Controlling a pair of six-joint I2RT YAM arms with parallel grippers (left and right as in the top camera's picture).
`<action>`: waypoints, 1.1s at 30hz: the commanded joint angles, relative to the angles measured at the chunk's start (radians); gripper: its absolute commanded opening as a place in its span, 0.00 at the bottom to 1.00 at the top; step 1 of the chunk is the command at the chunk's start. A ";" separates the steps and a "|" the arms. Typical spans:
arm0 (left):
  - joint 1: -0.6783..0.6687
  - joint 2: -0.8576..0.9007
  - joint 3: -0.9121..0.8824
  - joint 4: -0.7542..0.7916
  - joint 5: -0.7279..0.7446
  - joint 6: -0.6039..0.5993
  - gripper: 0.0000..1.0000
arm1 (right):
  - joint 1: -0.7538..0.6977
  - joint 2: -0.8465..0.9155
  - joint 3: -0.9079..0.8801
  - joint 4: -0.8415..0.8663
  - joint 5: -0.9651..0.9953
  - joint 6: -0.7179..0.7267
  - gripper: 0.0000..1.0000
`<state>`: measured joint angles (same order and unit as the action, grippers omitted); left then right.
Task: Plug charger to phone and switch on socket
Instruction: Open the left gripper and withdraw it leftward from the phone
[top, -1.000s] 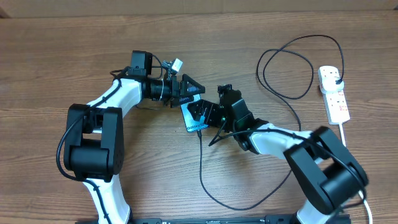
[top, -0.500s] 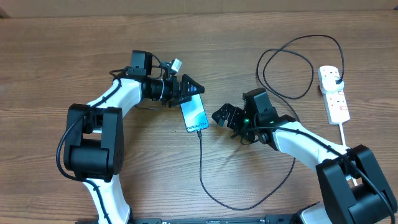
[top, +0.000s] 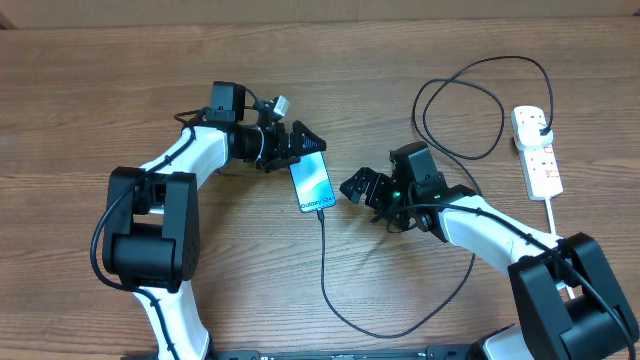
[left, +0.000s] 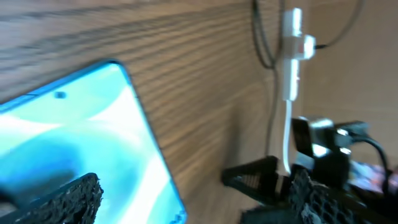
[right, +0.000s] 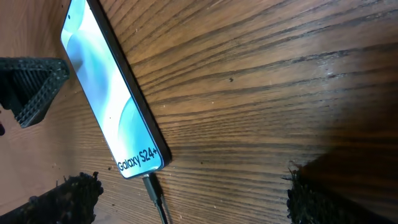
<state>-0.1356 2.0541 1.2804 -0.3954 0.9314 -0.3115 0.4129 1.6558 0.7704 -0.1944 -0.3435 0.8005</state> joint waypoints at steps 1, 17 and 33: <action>0.006 -0.004 0.001 -0.003 -0.100 0.016 1.00 | 0.002 0.017 -0.029 -0.010 0.024 0.002 1.00; 0.166 -0.004 0.001 0.223 0.238 -0.583 1.00 | 0.002 0.017 -0.029 -0.021 0.036 0.002 1.00; 0.274 -0.004 0.001 0.163 0.186 -0.469 1.00 | 0.002 0.017 -0.029 -0.017 0.036 0.002 1.00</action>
<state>0.1440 2.0541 1.2797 -0.2321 1.1412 -0.8112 0.4133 1.6558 0.7704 -0.1967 -0.3367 0.8005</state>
